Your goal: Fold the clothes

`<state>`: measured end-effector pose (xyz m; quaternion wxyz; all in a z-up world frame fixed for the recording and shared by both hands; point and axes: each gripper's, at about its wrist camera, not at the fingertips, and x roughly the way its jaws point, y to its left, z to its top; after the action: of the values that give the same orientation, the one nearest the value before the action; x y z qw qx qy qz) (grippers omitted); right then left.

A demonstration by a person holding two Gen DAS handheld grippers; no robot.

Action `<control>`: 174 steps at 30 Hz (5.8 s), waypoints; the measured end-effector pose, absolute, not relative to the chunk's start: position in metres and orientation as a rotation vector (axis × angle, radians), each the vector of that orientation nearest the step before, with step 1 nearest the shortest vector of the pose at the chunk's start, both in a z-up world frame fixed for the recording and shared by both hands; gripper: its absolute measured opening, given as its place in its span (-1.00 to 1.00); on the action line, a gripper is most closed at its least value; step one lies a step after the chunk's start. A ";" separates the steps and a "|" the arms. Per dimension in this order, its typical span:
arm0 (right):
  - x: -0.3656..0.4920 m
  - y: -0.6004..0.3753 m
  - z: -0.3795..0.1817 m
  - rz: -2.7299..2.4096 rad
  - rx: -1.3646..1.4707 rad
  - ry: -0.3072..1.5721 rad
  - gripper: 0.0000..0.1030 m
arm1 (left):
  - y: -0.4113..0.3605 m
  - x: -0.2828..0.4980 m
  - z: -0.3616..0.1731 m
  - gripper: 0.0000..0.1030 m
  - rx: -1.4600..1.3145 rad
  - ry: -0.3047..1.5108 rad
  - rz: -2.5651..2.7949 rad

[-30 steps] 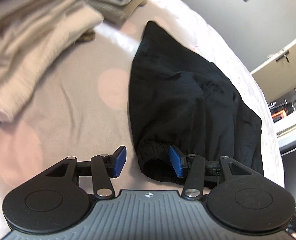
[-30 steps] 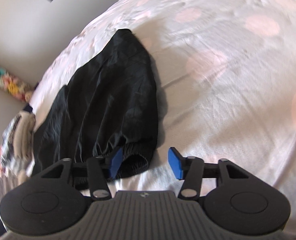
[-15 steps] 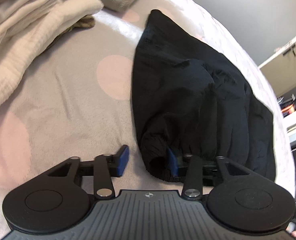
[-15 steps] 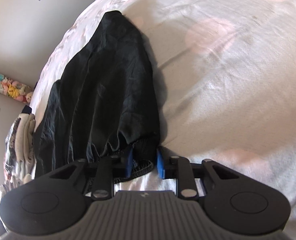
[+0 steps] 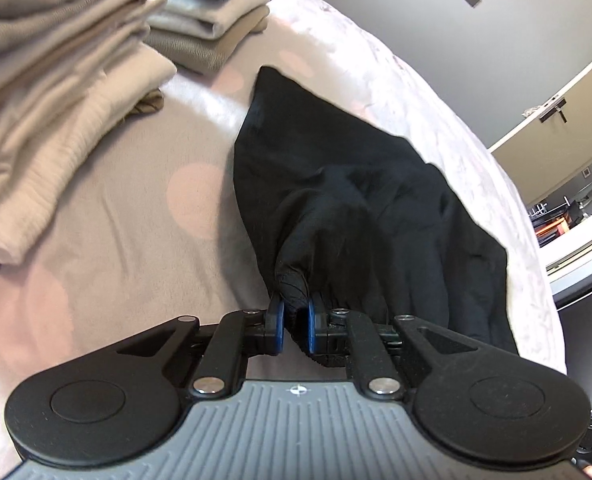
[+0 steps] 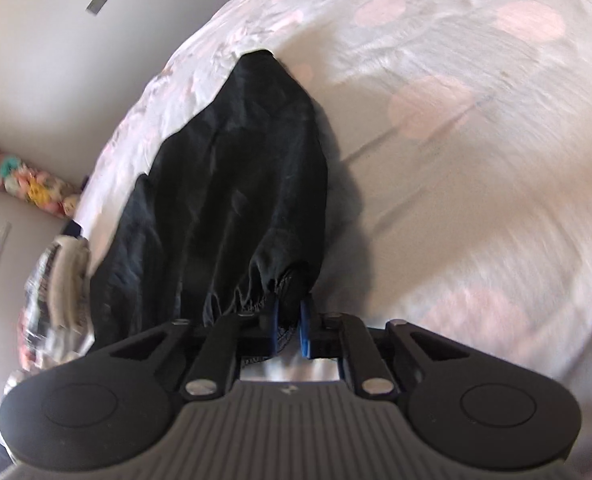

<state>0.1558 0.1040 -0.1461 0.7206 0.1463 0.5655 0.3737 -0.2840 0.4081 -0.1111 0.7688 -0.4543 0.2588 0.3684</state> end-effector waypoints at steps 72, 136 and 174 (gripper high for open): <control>-0.133 0.282 -0.137 1.459 -0.338 1.291 -0.79 | 0.389 -0.372 -0.204 -0.65 -1.414 0.503 0.635; -0.179 0.286 -0.158 1.667 -0.446 1.092 0.13 | 0.372 -0.377 -0.175 -0.23 -1.155 0.665 0.645; -0.025 0.272 -0.138 1.501 -1.334 0.273 -0.05 | 0.386 -0.326 -0.155 -0.60 -1.028 1.018 0.818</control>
<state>-0.0248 0.2723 -0.1384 0.5290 -0.5587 0.1142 0.6285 -0.3259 0.3858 -0.1550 0.6741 -0.4569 0.4523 0.3636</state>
